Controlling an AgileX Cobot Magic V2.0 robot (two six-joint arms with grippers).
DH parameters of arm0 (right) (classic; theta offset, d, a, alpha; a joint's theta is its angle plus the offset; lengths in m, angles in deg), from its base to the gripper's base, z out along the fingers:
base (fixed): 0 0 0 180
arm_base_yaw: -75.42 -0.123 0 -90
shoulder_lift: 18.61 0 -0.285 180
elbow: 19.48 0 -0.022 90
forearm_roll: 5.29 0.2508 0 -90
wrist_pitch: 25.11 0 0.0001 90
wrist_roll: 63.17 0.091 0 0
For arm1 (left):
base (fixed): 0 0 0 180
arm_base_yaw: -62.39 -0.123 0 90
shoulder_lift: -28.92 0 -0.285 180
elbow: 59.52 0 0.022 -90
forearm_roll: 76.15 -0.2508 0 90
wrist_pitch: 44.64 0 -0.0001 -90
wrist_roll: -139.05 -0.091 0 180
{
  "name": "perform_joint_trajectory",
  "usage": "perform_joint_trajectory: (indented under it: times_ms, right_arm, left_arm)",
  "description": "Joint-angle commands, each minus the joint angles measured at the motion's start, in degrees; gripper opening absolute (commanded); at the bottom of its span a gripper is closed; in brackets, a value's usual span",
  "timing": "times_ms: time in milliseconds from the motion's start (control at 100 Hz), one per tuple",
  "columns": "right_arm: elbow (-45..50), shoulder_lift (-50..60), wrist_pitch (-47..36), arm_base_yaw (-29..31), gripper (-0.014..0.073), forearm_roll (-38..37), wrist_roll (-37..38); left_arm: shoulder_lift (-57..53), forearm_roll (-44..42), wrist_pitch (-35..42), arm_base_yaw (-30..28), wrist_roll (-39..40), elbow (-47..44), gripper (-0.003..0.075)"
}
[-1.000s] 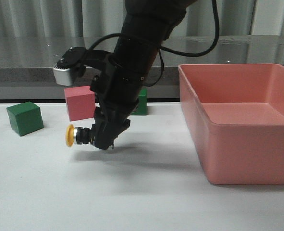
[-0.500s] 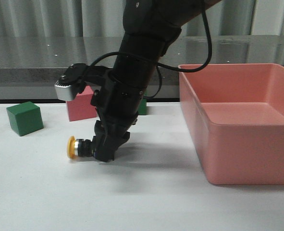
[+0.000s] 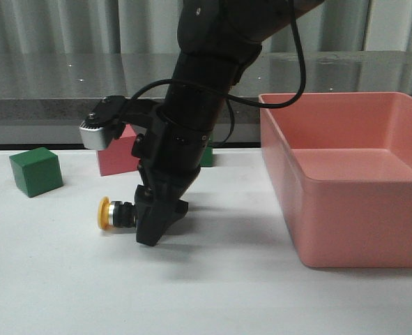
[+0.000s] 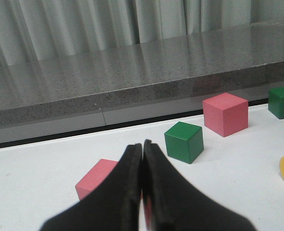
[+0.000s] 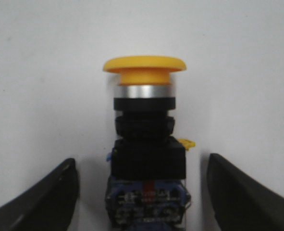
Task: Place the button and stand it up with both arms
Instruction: 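Lift the button out of the bin and lower it onto the table, then open the right gripper, release the button lying on its side, withdraw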
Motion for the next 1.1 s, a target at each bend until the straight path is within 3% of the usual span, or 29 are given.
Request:
perform_joint_trajectory:
  times_ms: [0, 310, 580, 700, 960, 1000, 1090]
  right_arm:
    - [-1.4, 3.9, -0.7, 0.1, 0.0616, 1.0, 0.1]
    - [-2.0, 10.2, 3.2, 0.1, 0.0616, 0.9, 2.0]
    - [-2.0, 21.0, 3.9, 2.8, 0.0596, 0.9, 9.9]
    - [-2.0, 26.1, 6.1, 6.0, 0.0468, 0.9, 15.9]
    - [-1.9, 33.3, 15.0, 17.3, -0.0036, 0.9, 30.5]
    - [-1.9, 33.9, 15.0, 19.4, -0.0071, 0.9, 33.7]
    - [-1.9, 35.6, 14.7, 23.6, -0.0055, 0.9, 38.3]
  left_arm:
    - [-1.8, 0.6, 4.7, 0.5, 0.6, -1.7, -0.0019]
    - [-1.8, 0.6, 4.7, 0.5, 0.6, -1.7, -0.0019]
    - [-1.8, 0.6, 4.7, 0.5, 0.6, -1.7, -0.0019]
    - [-1.8, 0.6, 4.7, 0.5, 0.6, -1.7, -0.0019]
    - [-1.8, 0.6, 4.7, 0.5, 0.6, -1.7, -0.0019]
    - [-1.8, 0.6, 4.7, 0.5, 0.6, -1.7, -0.0019]
    - [-1.8, 0.6, 4.7, 0.5, 0.6, -1.7, -0.0019]
